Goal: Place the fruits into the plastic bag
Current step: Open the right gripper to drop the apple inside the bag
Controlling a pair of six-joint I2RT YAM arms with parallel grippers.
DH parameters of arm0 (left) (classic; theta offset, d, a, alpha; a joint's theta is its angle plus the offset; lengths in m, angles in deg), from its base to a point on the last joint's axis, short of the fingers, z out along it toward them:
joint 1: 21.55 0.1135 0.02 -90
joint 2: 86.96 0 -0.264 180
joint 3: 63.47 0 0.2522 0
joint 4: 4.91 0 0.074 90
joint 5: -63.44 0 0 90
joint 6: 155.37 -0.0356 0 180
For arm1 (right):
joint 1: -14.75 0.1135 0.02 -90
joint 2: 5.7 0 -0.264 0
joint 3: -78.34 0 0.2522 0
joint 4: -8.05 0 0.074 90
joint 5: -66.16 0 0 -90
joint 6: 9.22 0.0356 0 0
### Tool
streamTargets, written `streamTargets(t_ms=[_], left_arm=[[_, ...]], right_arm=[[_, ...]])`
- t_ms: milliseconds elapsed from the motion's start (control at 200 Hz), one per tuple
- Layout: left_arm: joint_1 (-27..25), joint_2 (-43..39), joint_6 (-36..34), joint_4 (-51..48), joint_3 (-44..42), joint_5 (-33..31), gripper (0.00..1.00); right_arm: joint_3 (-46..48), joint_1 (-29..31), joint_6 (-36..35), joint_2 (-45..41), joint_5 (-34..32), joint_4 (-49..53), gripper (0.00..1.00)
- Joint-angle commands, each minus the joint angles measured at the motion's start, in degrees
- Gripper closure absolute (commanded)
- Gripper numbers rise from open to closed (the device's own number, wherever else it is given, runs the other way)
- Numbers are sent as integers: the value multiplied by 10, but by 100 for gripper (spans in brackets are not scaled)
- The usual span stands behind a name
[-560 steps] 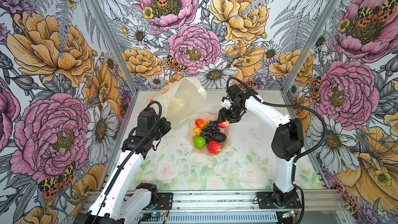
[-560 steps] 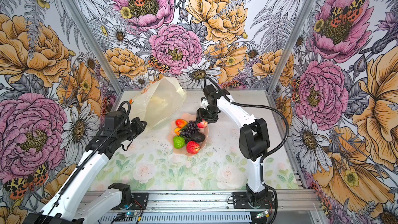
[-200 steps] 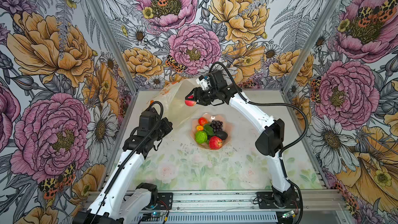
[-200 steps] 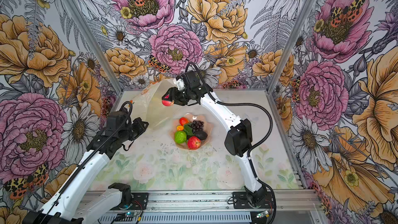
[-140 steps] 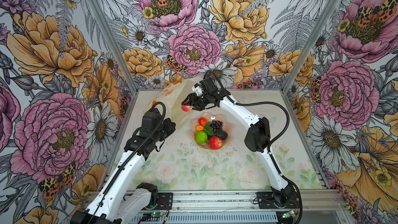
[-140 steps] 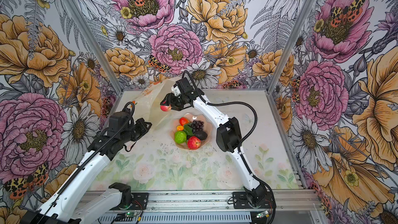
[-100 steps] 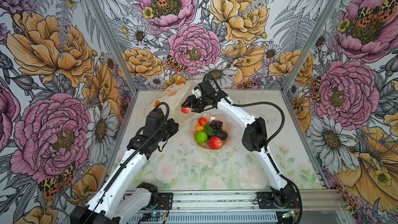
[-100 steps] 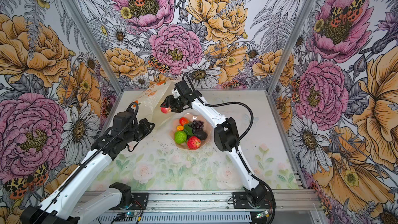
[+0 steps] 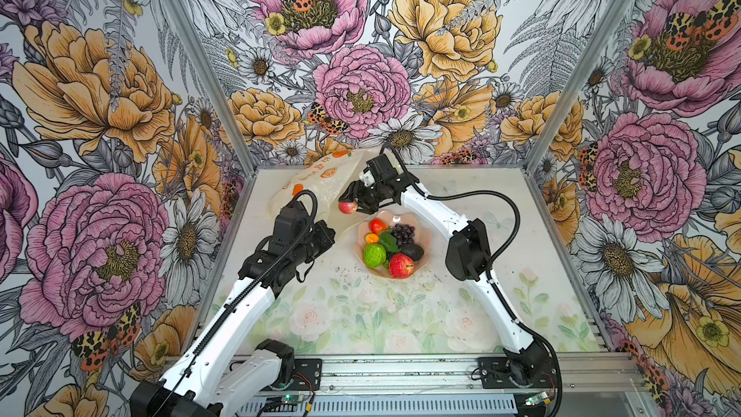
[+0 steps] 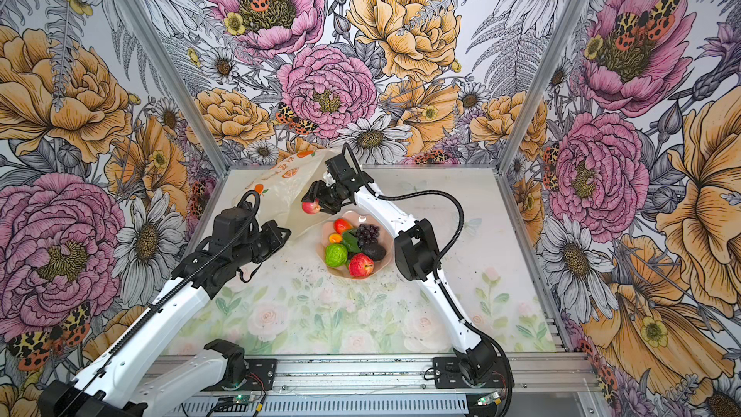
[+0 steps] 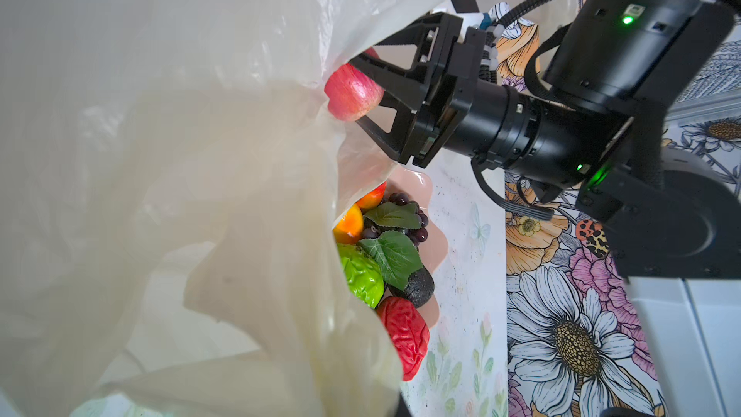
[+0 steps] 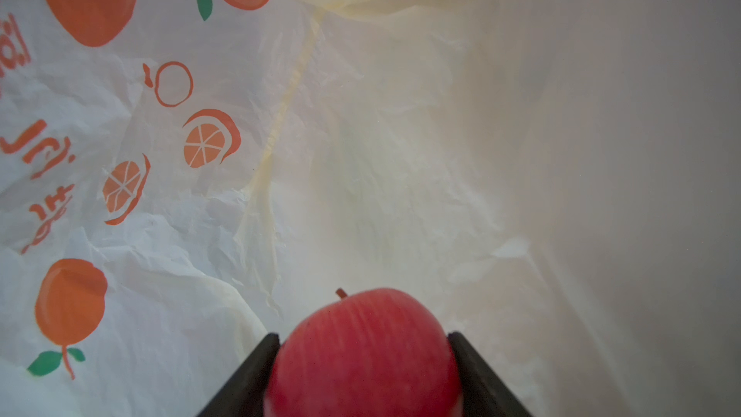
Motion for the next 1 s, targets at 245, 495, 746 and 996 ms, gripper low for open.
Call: streamTargets(t_ms=[245, 495, 746, 996], left_arm=[[-1, -1, 8, 13, -8, -15, 100], [-3, -1, 11, 14, -10, -19, 100], [-3, 1, 14, 20, -11, -21, 100], [-4, 5, 14, 28, -15, -19, 100]], right_arm=[[-39, -2, 16, 17, -14, -6, 17], [-39, -6, 10, 4, -15, -6, 18], [-36, -8, -1, -19, -11, -5, 18], [24, -9, -37, -94, -10, -4, 18]])
